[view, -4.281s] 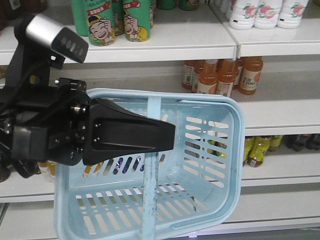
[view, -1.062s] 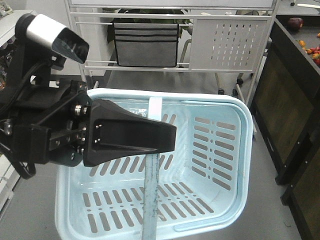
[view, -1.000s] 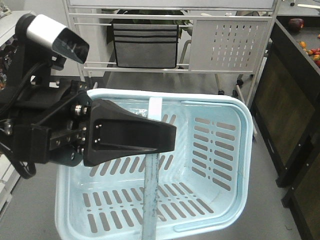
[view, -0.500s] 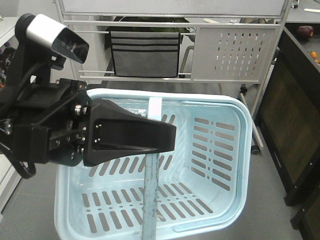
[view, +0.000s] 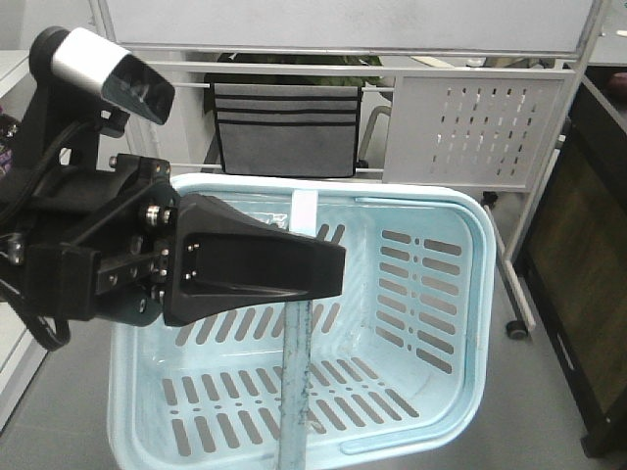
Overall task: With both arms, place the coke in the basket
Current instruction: 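Drive the base to another shelf while holding the basket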
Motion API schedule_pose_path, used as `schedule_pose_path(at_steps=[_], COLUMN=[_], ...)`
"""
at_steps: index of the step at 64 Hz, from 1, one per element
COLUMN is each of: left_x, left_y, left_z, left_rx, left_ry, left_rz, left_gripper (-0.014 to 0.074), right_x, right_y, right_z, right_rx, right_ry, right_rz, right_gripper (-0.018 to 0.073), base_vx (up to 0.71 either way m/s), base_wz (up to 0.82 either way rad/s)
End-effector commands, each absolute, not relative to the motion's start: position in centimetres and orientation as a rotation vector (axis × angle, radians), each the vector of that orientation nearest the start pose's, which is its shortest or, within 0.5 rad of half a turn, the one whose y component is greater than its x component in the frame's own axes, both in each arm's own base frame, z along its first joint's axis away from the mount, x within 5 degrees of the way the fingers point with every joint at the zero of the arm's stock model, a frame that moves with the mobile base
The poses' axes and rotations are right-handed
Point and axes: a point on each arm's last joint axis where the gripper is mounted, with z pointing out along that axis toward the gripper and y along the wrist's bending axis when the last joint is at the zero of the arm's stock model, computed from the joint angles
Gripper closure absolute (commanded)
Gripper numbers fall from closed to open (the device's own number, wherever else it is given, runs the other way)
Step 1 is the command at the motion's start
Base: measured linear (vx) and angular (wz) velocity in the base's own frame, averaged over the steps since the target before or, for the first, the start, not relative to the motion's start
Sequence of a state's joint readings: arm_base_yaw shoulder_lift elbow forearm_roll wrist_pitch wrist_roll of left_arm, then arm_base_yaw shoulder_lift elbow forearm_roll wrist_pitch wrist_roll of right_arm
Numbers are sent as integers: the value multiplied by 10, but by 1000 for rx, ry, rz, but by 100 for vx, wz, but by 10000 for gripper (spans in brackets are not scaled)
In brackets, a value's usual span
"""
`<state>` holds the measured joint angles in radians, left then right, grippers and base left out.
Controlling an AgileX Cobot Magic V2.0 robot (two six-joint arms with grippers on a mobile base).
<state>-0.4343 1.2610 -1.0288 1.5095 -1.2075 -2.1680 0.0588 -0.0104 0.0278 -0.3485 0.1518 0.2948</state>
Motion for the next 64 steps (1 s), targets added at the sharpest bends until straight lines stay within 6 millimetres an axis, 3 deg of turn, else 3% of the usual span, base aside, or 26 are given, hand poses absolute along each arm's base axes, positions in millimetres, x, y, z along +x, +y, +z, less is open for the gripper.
schedule_pose_path(at_steps=[1,33,64], left_x=[159,159,159], left_y=[-171,-171,-171], left_z=[415,415,415], left_rx=[884,884,884], left_ry=[1559,1559,1559], left_rz=[-1929,-1929,-1929], left_gripper=[603,603,603], right_x=[56,56,56], right_y=[0,0,0], right_z=[196,196,196], right_rx=[-75,-75,-75], right_ry=[1571,1572,1572], right_rz=[-40,-40,-40], right_gripper=[564,564,564], base_vx=[29,28,24], base_wz=[4,13,36])
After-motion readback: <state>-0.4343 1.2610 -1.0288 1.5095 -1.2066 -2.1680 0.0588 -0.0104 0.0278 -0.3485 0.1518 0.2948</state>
